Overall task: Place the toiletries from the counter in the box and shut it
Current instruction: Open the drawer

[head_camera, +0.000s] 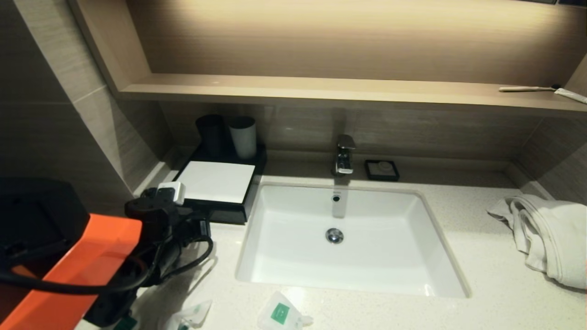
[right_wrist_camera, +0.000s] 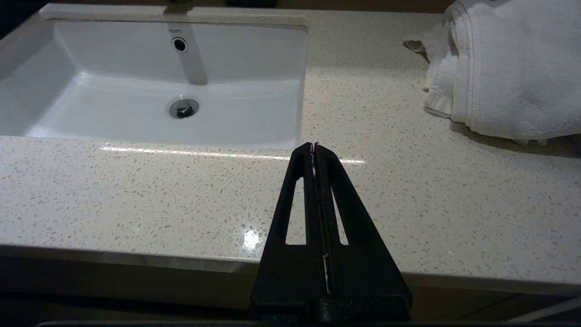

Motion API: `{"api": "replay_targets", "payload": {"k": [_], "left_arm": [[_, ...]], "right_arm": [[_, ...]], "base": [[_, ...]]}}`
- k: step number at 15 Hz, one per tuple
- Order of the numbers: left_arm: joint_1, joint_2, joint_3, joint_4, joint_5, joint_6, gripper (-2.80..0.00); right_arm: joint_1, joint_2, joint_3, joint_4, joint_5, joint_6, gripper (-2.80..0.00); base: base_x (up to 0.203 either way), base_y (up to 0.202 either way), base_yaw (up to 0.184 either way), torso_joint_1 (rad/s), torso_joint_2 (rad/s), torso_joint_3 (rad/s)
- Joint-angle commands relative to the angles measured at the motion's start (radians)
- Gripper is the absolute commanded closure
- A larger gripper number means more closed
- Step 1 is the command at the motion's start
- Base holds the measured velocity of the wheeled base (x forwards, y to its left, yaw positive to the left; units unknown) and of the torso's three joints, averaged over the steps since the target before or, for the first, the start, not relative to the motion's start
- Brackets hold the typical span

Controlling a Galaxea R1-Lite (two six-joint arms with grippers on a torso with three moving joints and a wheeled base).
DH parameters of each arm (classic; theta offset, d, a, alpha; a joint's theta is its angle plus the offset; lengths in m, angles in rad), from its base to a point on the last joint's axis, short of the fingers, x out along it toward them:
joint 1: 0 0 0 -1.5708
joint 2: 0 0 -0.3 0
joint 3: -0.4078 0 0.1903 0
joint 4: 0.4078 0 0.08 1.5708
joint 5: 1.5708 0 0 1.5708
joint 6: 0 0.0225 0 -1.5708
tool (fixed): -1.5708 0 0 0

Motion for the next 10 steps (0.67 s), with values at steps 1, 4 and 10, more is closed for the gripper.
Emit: {"api": "replay_targets", "payload": {"k": [1, 4, 10], "left_arm": [[-0.006, 0.002, 0.002, -0.016, 0.002, 0.0, 0.0], [-0.008, 0.009, -0.002, -0.031, 0.004, 0.0, 0.0], [-0.008, 0.027, -0.009, -0.031, 0.004, 0.0, 0.0]], "right_arm": [[0.0, 0.0, 0.0, 0.0, 0.001, 0.0, 0.0], [0.0, 0.0, 0.0, 0.0, 0.001, 0.0, 0.0], [0.0, 0.0, 0.0, 0.0, 0.001, 0.0, 0.0]], "base": [[0.0, 0.0, 0.0, 0.0, 0.0, 0.0], [0.0, 0.0, 0.0, 0.0, 0.0, 0.0], [0.0, 0.0, 0.0, 0.0, 0.0, 0.0]]}}
